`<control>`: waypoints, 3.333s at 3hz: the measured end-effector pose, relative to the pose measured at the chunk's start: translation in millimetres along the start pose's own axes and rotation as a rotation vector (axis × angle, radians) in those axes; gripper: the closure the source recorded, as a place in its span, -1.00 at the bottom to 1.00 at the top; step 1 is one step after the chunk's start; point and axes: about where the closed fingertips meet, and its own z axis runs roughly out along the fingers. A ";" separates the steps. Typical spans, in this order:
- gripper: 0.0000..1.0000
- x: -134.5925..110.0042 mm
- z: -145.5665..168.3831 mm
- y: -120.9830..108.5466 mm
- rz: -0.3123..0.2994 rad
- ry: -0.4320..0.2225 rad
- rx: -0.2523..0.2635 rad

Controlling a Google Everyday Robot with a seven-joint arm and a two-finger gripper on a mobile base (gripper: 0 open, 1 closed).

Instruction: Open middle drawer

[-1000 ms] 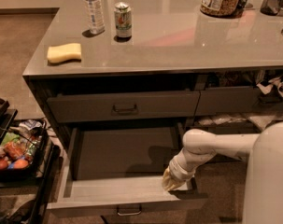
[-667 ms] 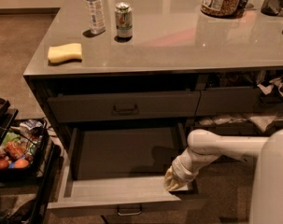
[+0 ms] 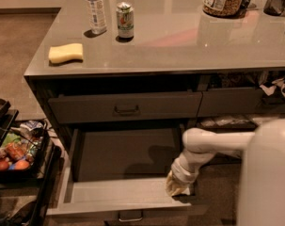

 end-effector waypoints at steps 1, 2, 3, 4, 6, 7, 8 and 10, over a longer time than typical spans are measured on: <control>1.00 -5.1 9.5 11.6 0.001 0.023 -0.141; 1.00 -11.9 11.4 22.9 0.009 0.021 -0.214; 1.00 -18.4 10.5 29.0 0.005 0.010 -0.249; 1.00 -18.4 10.6 29.1 0.005 0.010 -0.249; 1.00 -31.6 -19.2 -8.5 -0.126 0.078 -0.084; 1.00 -47.1 -57.2 -30.1 -0.216 0.132 0.100; 1.00 -60.3 -112.2 -25.8 -0.257 0.184 0.288; 1.00 -128.7 -161.7 -23.1 -0.333 0.026 0.690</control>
Offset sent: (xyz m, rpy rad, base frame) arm -0.0397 0.0069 0.0066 -0.1075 0.2437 0.1214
